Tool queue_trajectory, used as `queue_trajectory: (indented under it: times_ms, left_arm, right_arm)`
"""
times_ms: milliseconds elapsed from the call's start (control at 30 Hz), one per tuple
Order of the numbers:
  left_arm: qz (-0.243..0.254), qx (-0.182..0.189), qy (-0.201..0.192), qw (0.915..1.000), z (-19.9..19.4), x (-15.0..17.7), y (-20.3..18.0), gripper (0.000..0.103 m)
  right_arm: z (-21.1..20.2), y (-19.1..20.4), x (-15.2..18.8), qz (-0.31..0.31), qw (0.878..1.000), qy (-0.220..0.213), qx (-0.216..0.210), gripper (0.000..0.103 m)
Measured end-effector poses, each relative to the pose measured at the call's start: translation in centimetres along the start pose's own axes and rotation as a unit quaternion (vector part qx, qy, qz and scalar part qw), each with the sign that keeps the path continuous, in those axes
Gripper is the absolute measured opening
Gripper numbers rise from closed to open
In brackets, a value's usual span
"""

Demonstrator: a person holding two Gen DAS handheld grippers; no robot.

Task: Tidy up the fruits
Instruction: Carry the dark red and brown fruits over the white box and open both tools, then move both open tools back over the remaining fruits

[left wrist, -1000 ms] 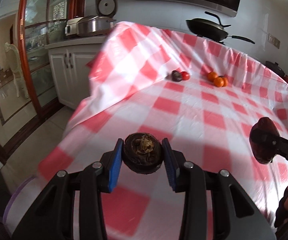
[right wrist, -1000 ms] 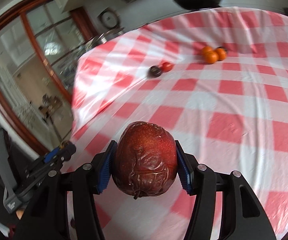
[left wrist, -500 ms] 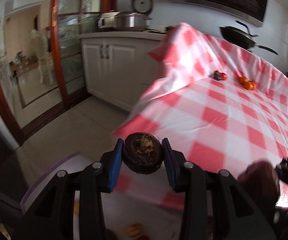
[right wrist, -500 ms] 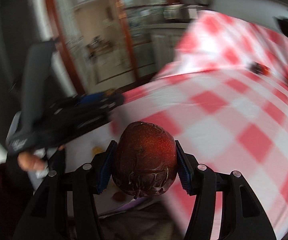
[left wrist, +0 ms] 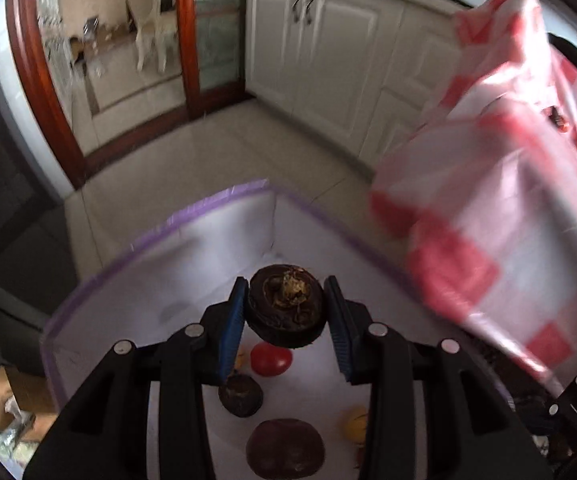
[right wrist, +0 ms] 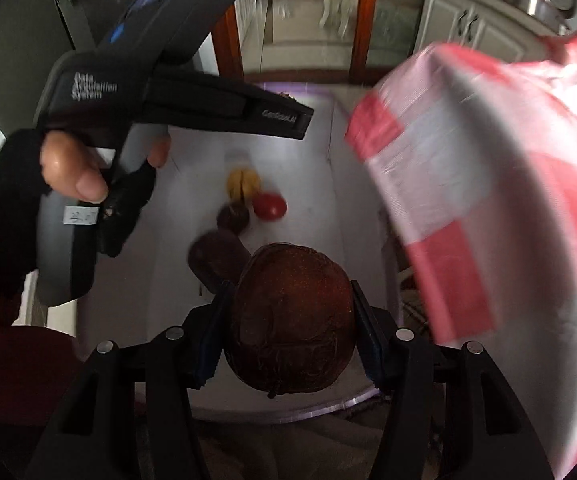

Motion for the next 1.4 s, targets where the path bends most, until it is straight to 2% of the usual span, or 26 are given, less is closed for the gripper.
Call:
queue_trajectory:
  times_ms: [100, 233, 433, 700, 933, 967, 1000, 1033, 1100, 1200, 1400]
  left_arm:
    - [-0.012, 0.003, 0.023, 0.9996, 2.0, 0.4, 0.5, 0.039]
    - [-0.008, -0.014, 0.030, 0.9994, 3.9, -0.2, 1.2, 0.039]
    - [-0.010, -0.019, 0.054, 0.9983, 6.1, 0.4, 2.8, 0.039]
    - [0.016, -0.026, 0.082, 0.9962, 8.0, 1.9, 2.0, 0.039]
    - [0.034, -0.031, 0.100, 0.9939, 9.4, 2.5, 1.2, 0.040]
    - [0.037, -0.032, 0.102, 0.9936, 9.4, 2.6, 1.0, 0.040]
    - [0.041, -0.033, 0.104, 0.9932, 9.5, 2.7, 0.9, 0.041]
    - [0.045, -0.035, 0.105, 0.9928, 9.6, 2.7, 0.8, 0.042]
    - [0.046, -0.036, 0.104, 0.9929, 9.4, 2.6, 0.8, 0.059]
    - [0.043, -0.039, 0.095, 0.9938, 8.9, 2.1, 1.0, 0.076]
    - [0.043, -0.052, 0.062, 0.9957, 6.2, 0.2, 1.6, 0.088]
  right_arm:
    - [1.8, 1.0, -0.5, -0.014, 1.000, 0.022, -0.007, 0.055]
    - [4.1, 2.2, -1.9, -0.044, 0.998, 0.042, -0.006, 0.056]
    - [6.8, 3.0, -0.7, -0.071, 0.994, 0.078, 0.000, 0.055]
    - [8.5, 1.8, 0.4, -0.045, 0.994, 0.096, 0.001, 0.056]
    - [8.8, 1.6, 0.0, -0.051, 0.994, 0.097, 0.003, 0.056]
    - [8.7, 1.6, 0.0, -0.050, 0.994, 0.095, 0.003, 0.057]
    - [8.6, 1.6, -0.2, -0.050, 0.995, 0.092, 0.002, 0.062]
    - [8.7, 1.6, -0.3, -0.050, 0.995, 0.088, 0.002, 0.065]
    - [8.0, 1.5, -0.7, -0.053, 0.996, 0.077, 0.007, 0.075]
    - [6.5, 1.6, -1.2, -0.063, 0.997, 0.050, 0.021, 0.077]
    - [1.2, 2.4, -2.3, -0.104, 0.993, -0.037, 0.048, 0.081]
Point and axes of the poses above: each gripper's, at about its wrist camera, not at the fingertips, and z roughly the way its jaws point, y to its left, x to its underside, the point moved 7 cm from there along z, roughly the way its jaws point, and after that the axes turned 3 degrees about -x, right-handed, at the moved point
